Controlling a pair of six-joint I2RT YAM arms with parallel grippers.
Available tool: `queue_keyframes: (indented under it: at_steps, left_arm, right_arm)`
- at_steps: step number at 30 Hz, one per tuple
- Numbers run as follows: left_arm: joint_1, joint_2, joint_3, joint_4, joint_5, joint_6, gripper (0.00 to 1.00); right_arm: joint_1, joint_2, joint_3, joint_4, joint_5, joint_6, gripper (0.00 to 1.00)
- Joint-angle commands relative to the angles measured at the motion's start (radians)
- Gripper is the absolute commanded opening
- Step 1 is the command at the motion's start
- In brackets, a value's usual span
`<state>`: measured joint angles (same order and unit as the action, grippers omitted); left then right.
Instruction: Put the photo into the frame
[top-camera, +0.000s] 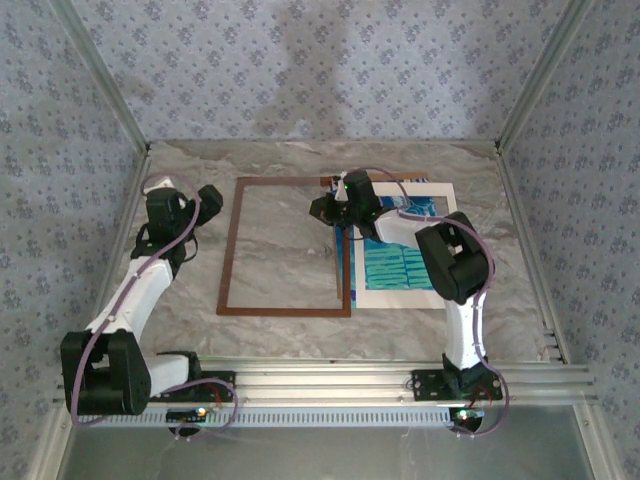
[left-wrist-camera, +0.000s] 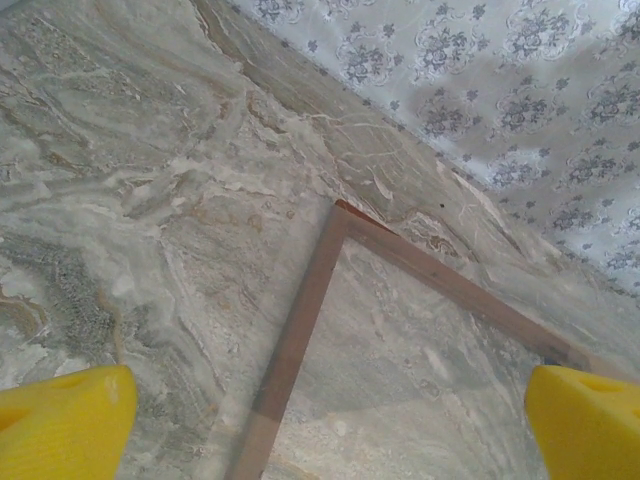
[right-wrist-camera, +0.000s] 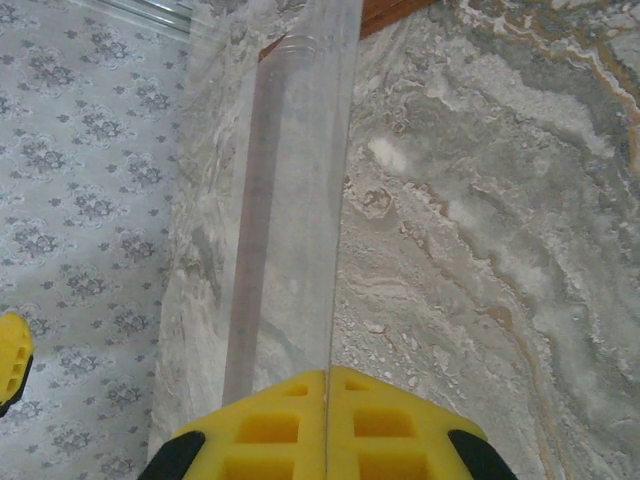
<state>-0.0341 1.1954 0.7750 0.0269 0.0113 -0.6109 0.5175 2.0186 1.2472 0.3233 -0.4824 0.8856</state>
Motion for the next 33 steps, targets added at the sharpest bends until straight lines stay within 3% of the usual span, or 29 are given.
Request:
queue_keyframes:
  at_steps: [1, 33]
  left_arm:
    - [-0.004, 0.005, -0.016, 0.029, 0.023, 0.019, 0.99]
    - [-0.014, 0.026, -0.019, 0.039, 0.035, 0.025, 0.99]
  right_arm:
    - [0.0, 0.017, 0.019, 0.002, 0.015, -0.009, 0.0]
    - [-0.027, 0.038, -0.046, -0.004, -0.015, -0.076, 0.0]
